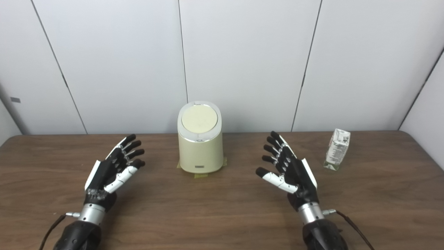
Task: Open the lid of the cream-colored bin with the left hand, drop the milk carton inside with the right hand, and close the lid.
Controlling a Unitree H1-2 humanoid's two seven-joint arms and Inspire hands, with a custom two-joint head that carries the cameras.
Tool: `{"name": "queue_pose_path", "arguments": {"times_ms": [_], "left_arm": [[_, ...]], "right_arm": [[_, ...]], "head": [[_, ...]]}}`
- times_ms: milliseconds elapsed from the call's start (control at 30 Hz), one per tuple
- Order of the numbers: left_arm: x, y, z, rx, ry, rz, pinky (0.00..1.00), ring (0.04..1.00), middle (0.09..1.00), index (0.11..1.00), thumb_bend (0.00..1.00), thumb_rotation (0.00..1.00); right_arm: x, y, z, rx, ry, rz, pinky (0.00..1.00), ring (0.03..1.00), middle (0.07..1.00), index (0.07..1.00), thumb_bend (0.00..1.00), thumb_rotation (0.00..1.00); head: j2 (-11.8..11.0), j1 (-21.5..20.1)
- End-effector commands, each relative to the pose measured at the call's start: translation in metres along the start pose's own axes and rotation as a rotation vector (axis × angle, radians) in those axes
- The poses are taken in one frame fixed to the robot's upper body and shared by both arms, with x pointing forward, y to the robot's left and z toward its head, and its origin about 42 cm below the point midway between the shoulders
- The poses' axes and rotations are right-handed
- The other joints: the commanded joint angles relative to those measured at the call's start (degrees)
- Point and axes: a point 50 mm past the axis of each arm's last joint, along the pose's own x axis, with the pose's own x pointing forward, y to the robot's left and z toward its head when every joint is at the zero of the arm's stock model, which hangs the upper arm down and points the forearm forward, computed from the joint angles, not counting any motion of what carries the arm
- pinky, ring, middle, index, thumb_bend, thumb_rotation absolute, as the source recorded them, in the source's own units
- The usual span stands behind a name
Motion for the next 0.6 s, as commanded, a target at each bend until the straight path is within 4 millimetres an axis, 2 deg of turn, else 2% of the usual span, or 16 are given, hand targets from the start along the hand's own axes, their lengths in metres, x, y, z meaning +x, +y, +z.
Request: {"name": "queue_pose_path", "arguments": {"times_ms": [0, 400, 567], "left_arm": [[0.012, -0.0005, 0.0115, -0.011, -0.074, -0.015, 0.71, 0.842, 0.89, 0.917, 0.75, 0.39], [0.0129, 0.0, 0.0084, -0.002, -0.072, -0.005, 0.7, 0.823, 0.881, 0.906, 0.78, 0.41], [0.0132, -0.0064, 0.0112, -0.003, -0.075, 0.006, 0.7, 0.822, 0.875, 0.9, 0.79, 0.41]], "right_arm": [[0.0088, -0.0016, 0.014, -0.001, -0.084, -0.006, 0.78, 0.871, 0.915, 0.919, 0.78, 0.36], [0.0062, -0.0019, 0.0116, -0.028, -0.066, -0.01, 0.8, 0.862, 0.911, 0.921, 0.79, 0.37], [0.0047, -0.0026, 0.012, -0.028, -0.062, -0.011, 0.81, 0.86, 0.905, 0.918, 0.78, 0.37]], "head": [[0.0, -0.1], [-0.4, -0.2], [-1.2, 0.4]]}}
